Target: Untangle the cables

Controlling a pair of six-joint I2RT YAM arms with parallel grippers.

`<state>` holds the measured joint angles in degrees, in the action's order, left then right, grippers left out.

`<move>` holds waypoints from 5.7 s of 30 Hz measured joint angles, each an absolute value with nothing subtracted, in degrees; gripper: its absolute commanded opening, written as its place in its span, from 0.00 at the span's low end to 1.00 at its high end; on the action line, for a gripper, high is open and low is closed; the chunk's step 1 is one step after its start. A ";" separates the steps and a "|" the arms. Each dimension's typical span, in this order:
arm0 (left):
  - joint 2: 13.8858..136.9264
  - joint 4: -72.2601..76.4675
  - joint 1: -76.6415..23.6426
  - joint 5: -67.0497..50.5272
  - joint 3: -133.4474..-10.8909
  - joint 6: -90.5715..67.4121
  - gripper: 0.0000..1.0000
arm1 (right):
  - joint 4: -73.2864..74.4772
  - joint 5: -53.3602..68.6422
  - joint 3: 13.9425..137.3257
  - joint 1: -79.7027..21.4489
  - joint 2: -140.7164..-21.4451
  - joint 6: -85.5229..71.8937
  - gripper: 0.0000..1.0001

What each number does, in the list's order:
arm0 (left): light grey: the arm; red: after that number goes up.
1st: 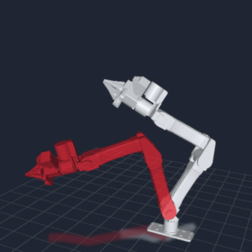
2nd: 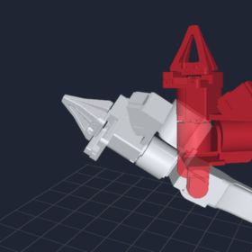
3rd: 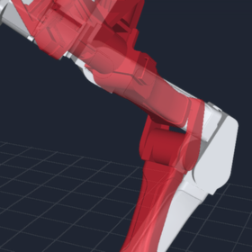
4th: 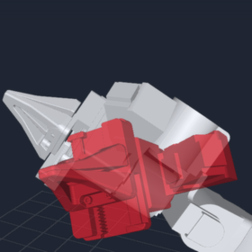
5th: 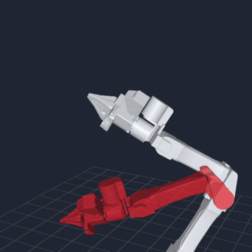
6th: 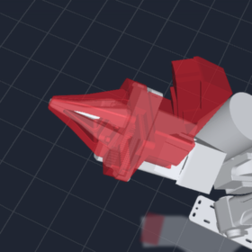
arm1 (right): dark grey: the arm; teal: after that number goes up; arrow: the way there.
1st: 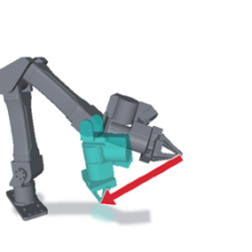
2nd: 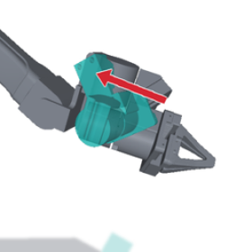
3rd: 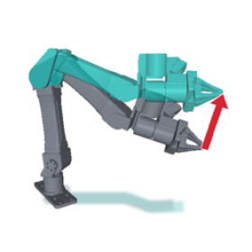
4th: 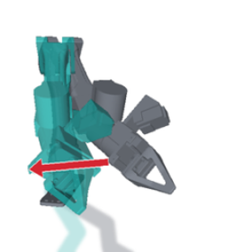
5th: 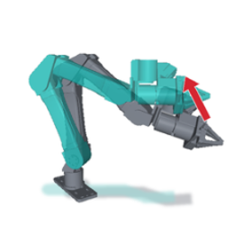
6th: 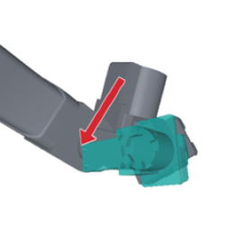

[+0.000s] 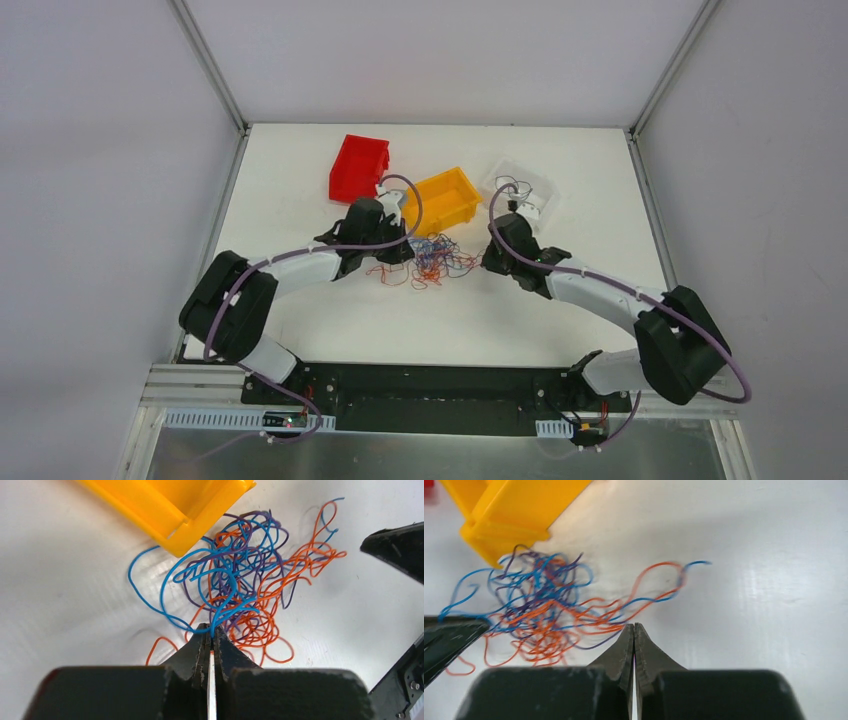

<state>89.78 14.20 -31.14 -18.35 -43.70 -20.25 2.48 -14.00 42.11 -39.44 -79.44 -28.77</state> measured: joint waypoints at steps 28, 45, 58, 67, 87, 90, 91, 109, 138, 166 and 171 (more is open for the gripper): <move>83.20 15.57 -31.03 -18.41 -39.86 -19.90 0.00 | 9.72 -4.82 62.48 -46.83 -98.59 -3.86 0.01; 76.05 5.23 -31.03 9.28 -39.81 -19.99 0.38 | 11.22 -23.86 44.69 -38.02 -76.93 -19.94 0.00; 70.13 3.95 -34.83 0.08 -36.56 -20.86 0.62 | 7.01 -17.34 39.44 -37.98 -71.79 -19.86 0.00; 75.96 1.91 -42.30 -1.32 -41.76 -24.73 0.58 | 4.36 -15.14 37.54 -37.98 -71.81 -19.49 0.00; 76.71 -1.93 -39.38 4.14 -40.73 -27.99 0.00 | 6.46 -30.13 35.97 -36.05 -71.70 -26.35 0.00; 66.04 -5.58 -32.73 5.06 -38.04 -28.05 0.00 | 8.67 -35.42 35.51 -34.09 -70.83 -30.24 0.00; 62.52 -6.74 -30.11 5.23 -37.23 -28.21 0.00 | 9.19 -36.93 35.07 -33.39 -70.17 -31.64 0.00; 68.14 -3.49 -42.57 -2.70 -37.08 -34.92 0.77 | 2.37 -23.68 28.36 -30.35 -63.46 -30.41 0.03; 109.97 3.92 -57.30 11.03 -67.92 -40.62 0.00 | 1.91 -24.53 28.21 -30.35 -62.30 -30.15 0.01; 103.55 7.07 -56.31 1.87 -61.06 -38.00 0.43 | 1.91 -26.74 28.21 -29.80 -63.77 -32.34 0.00; 108.18 7.27 -56.31 0.43 -64.36 -36.99 0.00 | 1.93 -26.76 28.21 -29.80 -64.14 -32.34 0.00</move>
<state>108.18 7.27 -56.31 0.43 -64.36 -36.99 1.93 -26.76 28.21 -29.80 -64.14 -32.34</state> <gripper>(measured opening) 0.033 0.027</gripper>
